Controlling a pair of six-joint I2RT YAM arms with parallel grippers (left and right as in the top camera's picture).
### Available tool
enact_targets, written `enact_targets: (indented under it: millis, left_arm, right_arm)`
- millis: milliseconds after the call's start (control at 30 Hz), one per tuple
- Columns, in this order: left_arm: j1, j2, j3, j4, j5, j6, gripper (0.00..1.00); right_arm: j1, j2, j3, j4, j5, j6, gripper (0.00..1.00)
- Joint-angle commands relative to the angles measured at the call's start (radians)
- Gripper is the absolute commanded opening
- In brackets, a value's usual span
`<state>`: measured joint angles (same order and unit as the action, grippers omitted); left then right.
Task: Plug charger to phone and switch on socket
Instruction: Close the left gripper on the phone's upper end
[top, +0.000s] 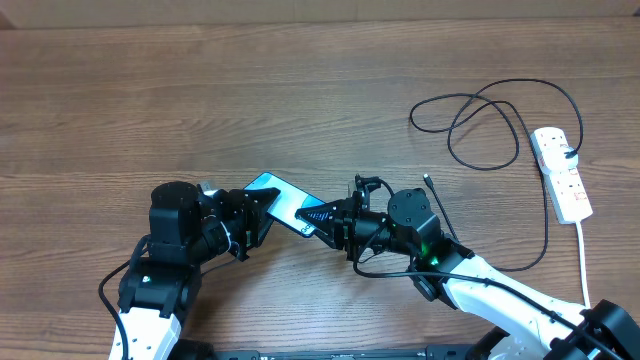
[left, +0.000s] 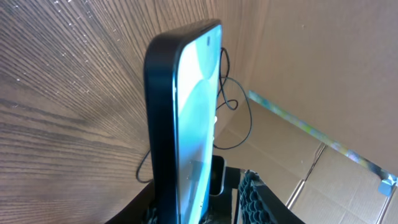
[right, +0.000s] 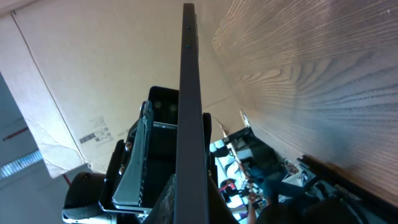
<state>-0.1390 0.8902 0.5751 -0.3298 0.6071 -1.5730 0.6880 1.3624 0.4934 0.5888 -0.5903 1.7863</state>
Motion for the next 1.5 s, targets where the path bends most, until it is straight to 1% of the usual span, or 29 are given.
enact_targets:
  millis: [0,133,333,667,767,833,900,1233,1267,1333,1467]
  left_arm:
    - [-0.008,-0.009,-0.005,0.006,-0.013,-0.013,0.34]
    - [-0.008,-0.009,-0.005,0.006,-0.014,-0.013,0.31]
    - [-0.008,-0.009,-0.005,0.004,-0.016,0.005,0.31]
    - [-0.008,-0.009,-0.005,0.006,-0.016,0.001,0.28]
    - [-0.008,-0.009,-0.005,0.006,-0.015,0.001,0.21]
    - [-0.008,-0.009,-0.005,0.006,-0.015,0.001,0.15]
    - [-0.008,-0.009,-0.005,0.006,-0.015,0.001,0.04]
    - [-0.007,-0.009,-0.005,0.006,-0.026,0.002,0.05]
    - [-0.007,-0.009,-0.005,0.006,-0.031,0.002,0.04]
    - [-0.007,-0.009,-0.005,0.006,-0.034,0.002,0.04]
    - [-0.007,-0.009,-0.005,0.01,-0.034,0.002,0.04]
  right_arm:
    - [0.002,-0.023,0.024,0.017,0.002,0.055,0.04]
    - [0.002,-0.023,0.024,0.021,-0.006,0.055,0.04]
    - [0.016,-0.023,0.024,0.098,-0.013,0.055,0.04]
    - [0.026,-0.023,0.024,0.083,-0.013,0.054,0.04]
    - [0.026,-0.023,0.024,0.083,-0.013,0.054,0.04]
    - [0.026,-0.023,0.024,0.083,-0.013,0.054,0.04]
    - [0.026,-0.023,0.024,0.083,-0.013,0.054,0.04]
    - [0.026,-0.023,0.024,0.078,-0.014,0.049,0.04]
    - [0.026,-0.023,0.024,0.074,-0.014,0.046,0.04]
    - [0.026,-0.023,0.024,0.057,-0.014,0.047,0.1]
    - [0.026,-0.023,0.024,0.03,-0.014,0.047,0.14]
